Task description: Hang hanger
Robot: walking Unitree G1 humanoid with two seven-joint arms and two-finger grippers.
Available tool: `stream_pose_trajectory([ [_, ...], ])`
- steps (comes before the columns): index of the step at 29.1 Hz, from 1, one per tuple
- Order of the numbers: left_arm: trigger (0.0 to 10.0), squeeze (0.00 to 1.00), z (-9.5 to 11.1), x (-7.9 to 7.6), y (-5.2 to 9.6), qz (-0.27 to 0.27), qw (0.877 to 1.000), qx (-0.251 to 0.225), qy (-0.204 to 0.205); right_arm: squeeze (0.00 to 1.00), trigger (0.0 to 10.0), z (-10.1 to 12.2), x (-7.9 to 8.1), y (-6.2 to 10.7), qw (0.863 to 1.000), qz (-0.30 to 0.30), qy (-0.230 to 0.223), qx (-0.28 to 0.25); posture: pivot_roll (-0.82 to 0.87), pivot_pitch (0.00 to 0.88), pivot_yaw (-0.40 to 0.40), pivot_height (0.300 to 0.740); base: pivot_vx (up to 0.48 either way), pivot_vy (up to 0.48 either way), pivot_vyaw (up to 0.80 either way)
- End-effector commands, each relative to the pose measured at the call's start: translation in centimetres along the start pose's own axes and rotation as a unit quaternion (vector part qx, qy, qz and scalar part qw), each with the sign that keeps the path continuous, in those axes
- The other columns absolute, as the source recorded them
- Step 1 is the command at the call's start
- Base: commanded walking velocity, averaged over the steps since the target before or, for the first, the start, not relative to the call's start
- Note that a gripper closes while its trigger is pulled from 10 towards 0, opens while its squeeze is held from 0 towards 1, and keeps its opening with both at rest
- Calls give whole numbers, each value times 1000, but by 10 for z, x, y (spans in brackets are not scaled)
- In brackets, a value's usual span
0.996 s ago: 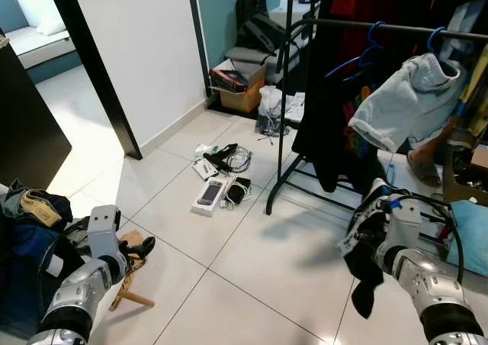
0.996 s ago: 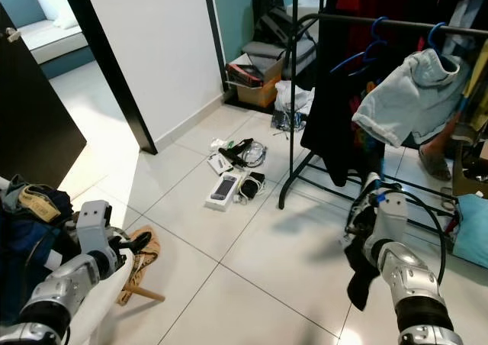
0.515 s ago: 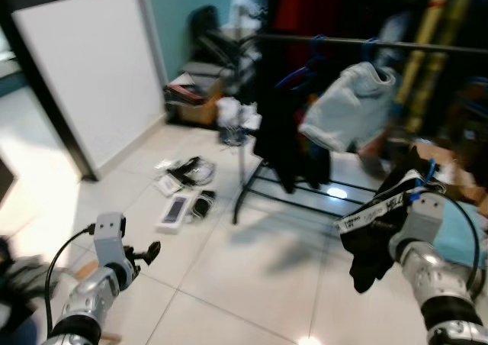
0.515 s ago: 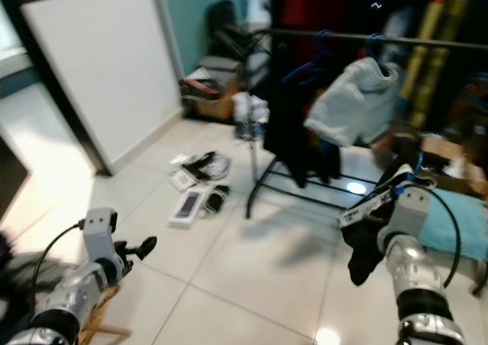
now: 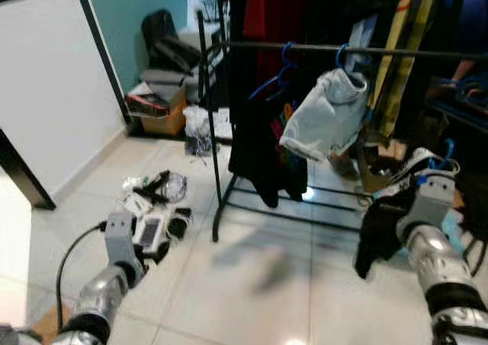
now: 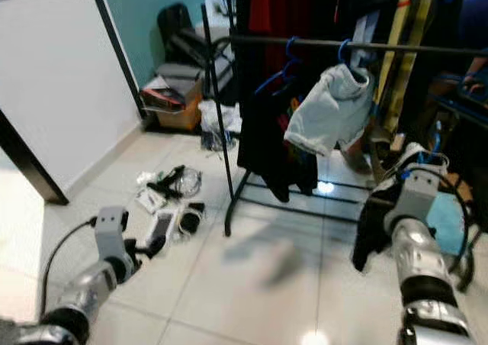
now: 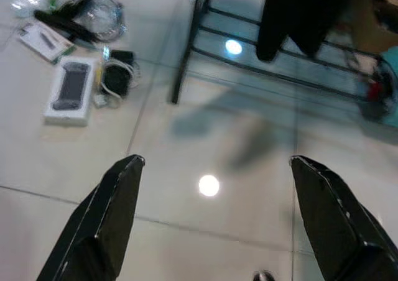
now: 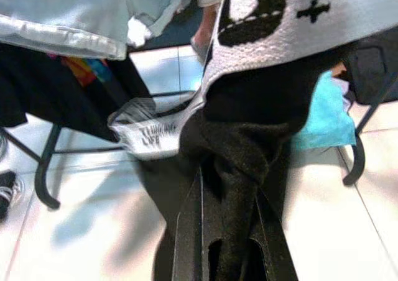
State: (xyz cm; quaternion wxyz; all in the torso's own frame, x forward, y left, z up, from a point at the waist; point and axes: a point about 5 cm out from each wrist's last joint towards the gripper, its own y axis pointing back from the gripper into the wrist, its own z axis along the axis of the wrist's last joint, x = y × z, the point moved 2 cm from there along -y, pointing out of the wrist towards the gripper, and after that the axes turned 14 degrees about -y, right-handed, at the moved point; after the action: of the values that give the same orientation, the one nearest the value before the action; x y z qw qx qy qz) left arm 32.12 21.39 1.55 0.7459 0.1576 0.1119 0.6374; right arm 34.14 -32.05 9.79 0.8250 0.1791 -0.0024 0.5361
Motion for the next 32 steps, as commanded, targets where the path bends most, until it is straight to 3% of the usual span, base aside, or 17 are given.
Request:
stream_pose_trajectory([
  [1, 10000, 0, -13, 0, 4, 0, 1000, 21, -3, 0, 10000, 6, 14, -2, 1000, 23, 4, -8, -114, 0, 57, 740, 356, 0, -800],
  [25, 10000, 0, -18, -6, 4, -9, 1000, 24, -9, 0, 10000, 13, 14, -3, 999, 36, 14, 4, -118, 0, 61, 740, 355, 0, -787],
  [32, 10000, 0, -19, -8, 4, -12, 999, 30, -15, 0, 10000, 8, 16, -2, 996, 57, 30, 62, -123, 0, 64, 740, 344, 0, 0],
])
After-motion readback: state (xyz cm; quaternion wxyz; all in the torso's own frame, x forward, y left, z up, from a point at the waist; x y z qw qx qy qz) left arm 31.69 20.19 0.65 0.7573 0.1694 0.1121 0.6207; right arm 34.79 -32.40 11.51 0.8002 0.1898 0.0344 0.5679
